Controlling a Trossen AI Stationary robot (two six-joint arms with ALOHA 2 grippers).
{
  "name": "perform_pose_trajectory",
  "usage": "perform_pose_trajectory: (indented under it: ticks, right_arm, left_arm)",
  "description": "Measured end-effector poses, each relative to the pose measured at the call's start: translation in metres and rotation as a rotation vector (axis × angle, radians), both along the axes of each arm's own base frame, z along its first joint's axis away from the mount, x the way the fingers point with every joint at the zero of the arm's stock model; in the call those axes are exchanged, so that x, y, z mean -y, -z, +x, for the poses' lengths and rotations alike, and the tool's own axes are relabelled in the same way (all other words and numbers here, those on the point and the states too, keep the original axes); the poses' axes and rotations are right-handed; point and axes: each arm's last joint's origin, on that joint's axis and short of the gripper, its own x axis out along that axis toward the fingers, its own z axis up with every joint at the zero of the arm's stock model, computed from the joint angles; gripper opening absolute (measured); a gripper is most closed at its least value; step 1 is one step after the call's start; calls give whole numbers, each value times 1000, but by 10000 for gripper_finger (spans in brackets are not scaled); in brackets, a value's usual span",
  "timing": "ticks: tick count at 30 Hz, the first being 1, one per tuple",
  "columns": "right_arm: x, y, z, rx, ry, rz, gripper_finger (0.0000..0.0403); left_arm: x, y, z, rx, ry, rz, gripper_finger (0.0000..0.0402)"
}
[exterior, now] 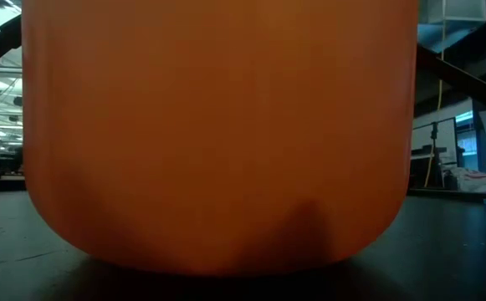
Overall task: Sort candy
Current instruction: Put the red candy into the orange bucket
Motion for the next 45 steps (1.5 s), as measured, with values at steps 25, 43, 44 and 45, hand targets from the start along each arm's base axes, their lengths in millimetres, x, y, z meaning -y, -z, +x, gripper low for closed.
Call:
perform_pose_trajectory:
  ticks: [25,43,44,45]
  right_arm:
    - [30,19,42,-19,-45,53,1]
    - [27,16,38,-72,-203,43,81]
    - [27,13,37,-86,-206,38,99]
    - [27,9,36,-97,-208,37,118]
  left_arm:
    - [-21,30,45,-13,-65,0,171]
    - [-10,32,42,-57,-60,91,8]
    - [-10,32,42,-58,-61,92,8]
    - [-10,32,42,-61,-63,96,6]
